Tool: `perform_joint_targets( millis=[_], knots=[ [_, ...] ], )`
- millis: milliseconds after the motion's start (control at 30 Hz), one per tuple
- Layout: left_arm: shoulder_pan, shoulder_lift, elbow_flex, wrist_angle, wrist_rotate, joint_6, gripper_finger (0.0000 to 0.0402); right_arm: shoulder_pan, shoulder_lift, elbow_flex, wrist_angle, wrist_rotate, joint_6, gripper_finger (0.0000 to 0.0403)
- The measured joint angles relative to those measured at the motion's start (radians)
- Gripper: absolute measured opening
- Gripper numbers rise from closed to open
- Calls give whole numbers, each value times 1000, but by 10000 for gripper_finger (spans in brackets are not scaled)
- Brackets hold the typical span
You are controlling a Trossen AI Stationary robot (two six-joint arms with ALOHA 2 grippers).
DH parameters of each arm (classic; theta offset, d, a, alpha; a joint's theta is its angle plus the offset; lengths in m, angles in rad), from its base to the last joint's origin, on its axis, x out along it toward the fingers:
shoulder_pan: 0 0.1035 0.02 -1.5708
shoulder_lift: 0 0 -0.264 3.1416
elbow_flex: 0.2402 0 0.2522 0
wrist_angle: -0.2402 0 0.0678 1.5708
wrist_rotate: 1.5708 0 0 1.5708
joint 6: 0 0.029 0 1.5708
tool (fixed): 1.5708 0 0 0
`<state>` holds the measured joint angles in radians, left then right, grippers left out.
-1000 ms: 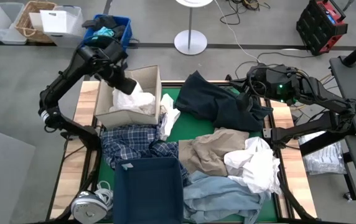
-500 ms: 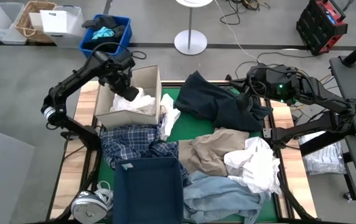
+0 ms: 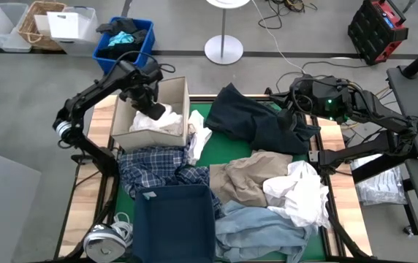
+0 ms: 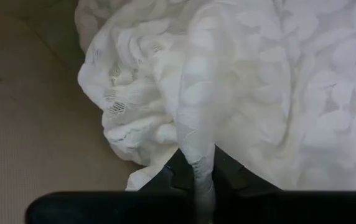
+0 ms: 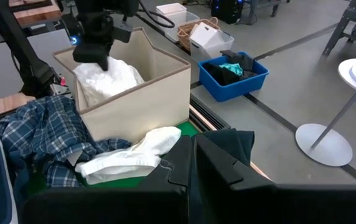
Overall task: Sort clothes
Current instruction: Put the white dress into the white laundry organizer
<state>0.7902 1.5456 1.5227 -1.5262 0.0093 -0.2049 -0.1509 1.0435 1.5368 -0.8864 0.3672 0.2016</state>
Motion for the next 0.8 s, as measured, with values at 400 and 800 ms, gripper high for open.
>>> perform_joint_targets(
  millis=[400, 800],
  knots=[
    [0, 3, 31, -1, -24, -17, 150, 0, 0, -2, 1, 0, 0, 13],
    [0, 2, 318, -31, -26, 21, 223, 0, 0, -2, 1, 0, -3, 13]
  ],
)
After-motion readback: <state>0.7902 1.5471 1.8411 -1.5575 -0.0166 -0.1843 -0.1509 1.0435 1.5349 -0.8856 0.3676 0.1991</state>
